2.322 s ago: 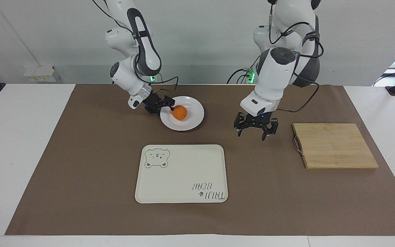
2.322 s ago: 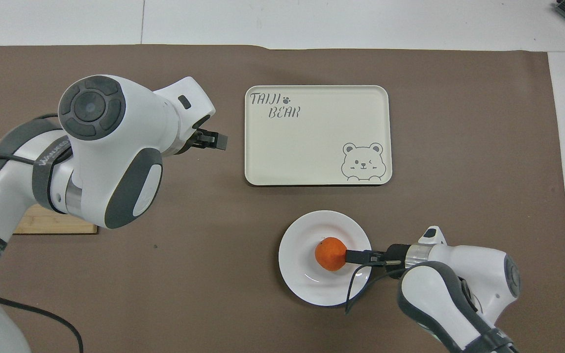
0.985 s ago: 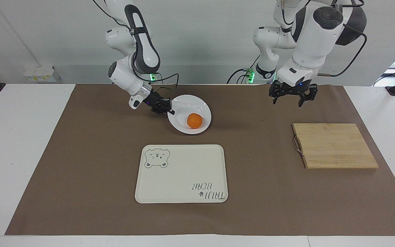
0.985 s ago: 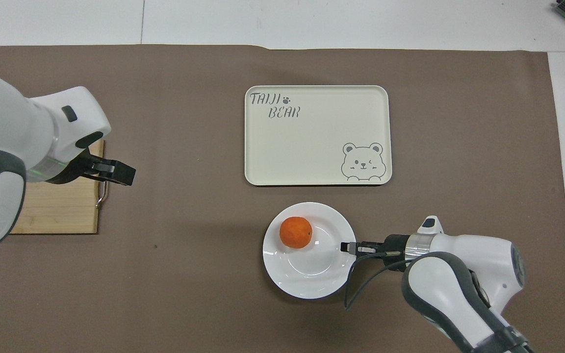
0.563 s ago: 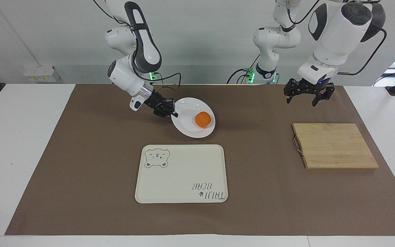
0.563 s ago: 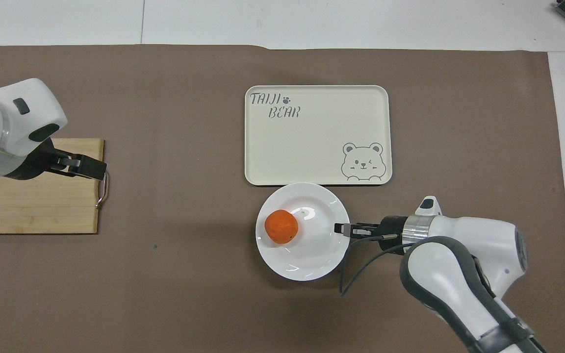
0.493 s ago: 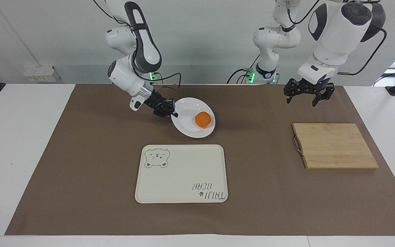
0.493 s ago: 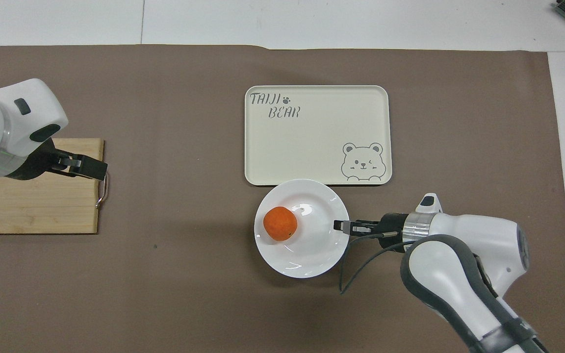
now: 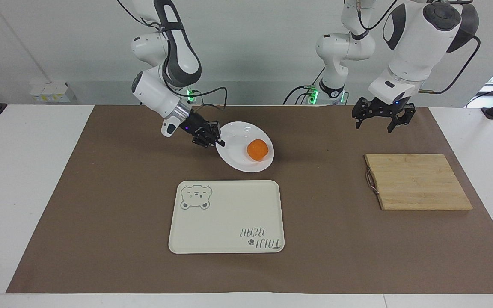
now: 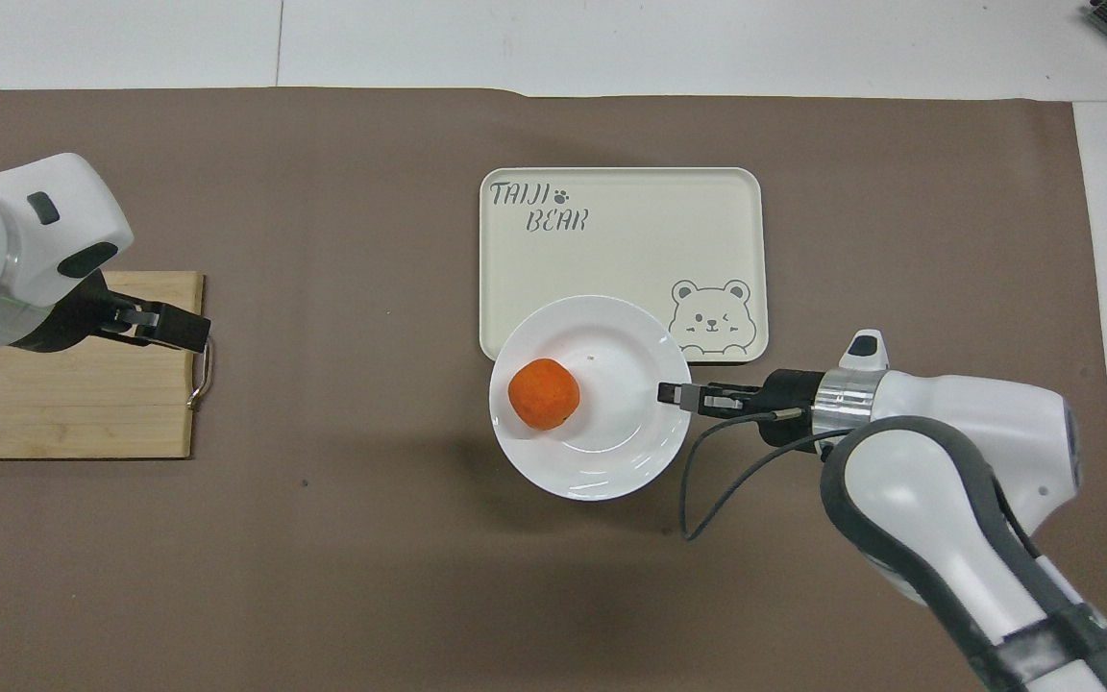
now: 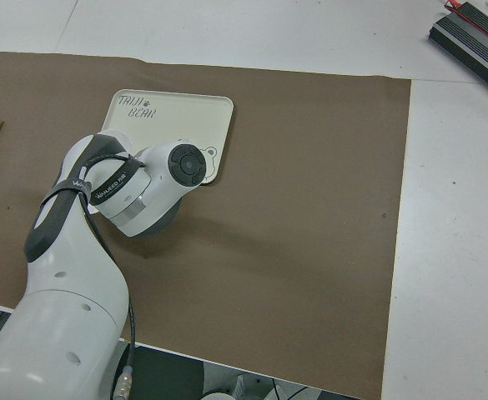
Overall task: Place orange and plate with both arms
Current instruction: 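Slide the plate with the right gripper onto the bear tray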
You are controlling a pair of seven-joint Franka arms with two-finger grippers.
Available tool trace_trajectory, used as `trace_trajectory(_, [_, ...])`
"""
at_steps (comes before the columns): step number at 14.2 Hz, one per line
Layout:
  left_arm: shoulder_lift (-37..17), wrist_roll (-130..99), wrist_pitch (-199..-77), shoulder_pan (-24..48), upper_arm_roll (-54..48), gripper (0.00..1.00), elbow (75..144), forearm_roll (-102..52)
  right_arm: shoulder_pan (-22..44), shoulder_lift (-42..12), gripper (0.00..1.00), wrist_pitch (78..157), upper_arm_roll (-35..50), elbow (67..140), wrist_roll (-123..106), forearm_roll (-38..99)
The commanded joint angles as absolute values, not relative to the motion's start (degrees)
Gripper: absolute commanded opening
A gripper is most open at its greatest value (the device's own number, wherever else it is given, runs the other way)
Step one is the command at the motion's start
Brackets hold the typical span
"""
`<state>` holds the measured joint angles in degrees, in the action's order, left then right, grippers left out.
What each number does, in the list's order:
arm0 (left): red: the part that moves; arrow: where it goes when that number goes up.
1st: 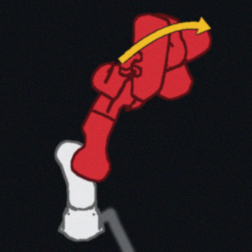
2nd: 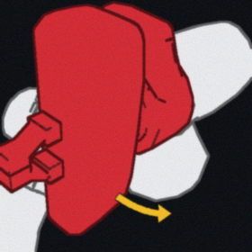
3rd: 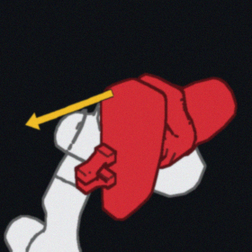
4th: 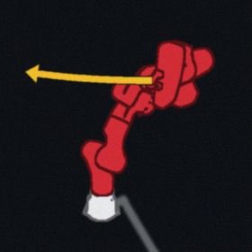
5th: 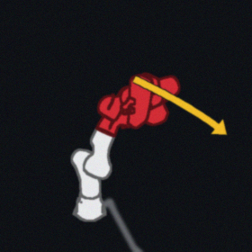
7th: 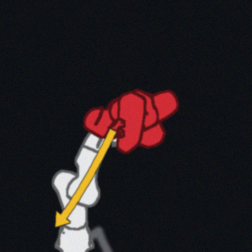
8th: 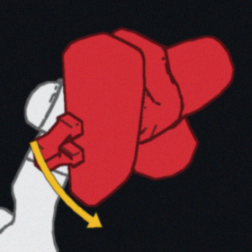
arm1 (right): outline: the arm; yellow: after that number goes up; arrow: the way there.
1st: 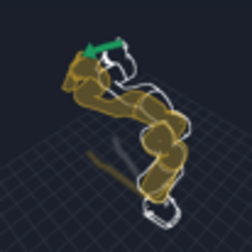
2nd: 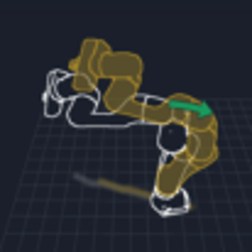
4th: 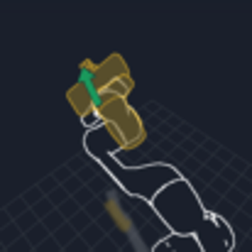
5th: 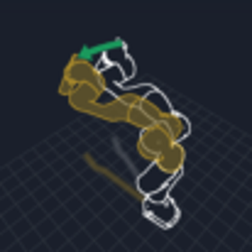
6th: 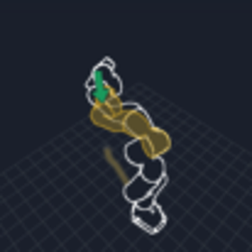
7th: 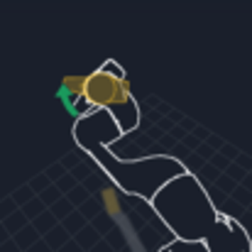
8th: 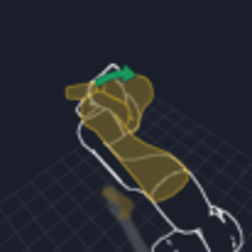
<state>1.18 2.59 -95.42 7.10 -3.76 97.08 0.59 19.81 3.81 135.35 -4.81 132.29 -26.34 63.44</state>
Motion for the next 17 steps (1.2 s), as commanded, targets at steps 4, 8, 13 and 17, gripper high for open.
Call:
trace_trajectory(4, [3.69, 3.52, -94.92, 6.50, -2.29, 1.00, 97.64, -0.53, 11.00, -10.44, 0.00, 127.19, -4.83, 114.54, -27.42, 64.42])
trace_trajectory(8, [3.69, 3.51, -95.45, 5.72, -2.29, 1.00, 97.65, -0.53, 8.61, -21.24, 0.00, 126.65, -4.66, 103.40, -27.42, 65.48])
trace_trajectory(13, [3.60, 10.00, -95.71, 3.17, -2.11, 1.00, 97.56, -0.53, 10.98, -25.14, 0.00, 128.67, -4.22, 103.18, -29.18, 68.91])
trace_trajectory(17, [3.69, 9.49, -94.92, 2.73, -2.20, 1.00, 97.56, -0.53, 10.90, -25.39, 0.00, 128.67, -4.22, 107.14, -35.05, 68.82])
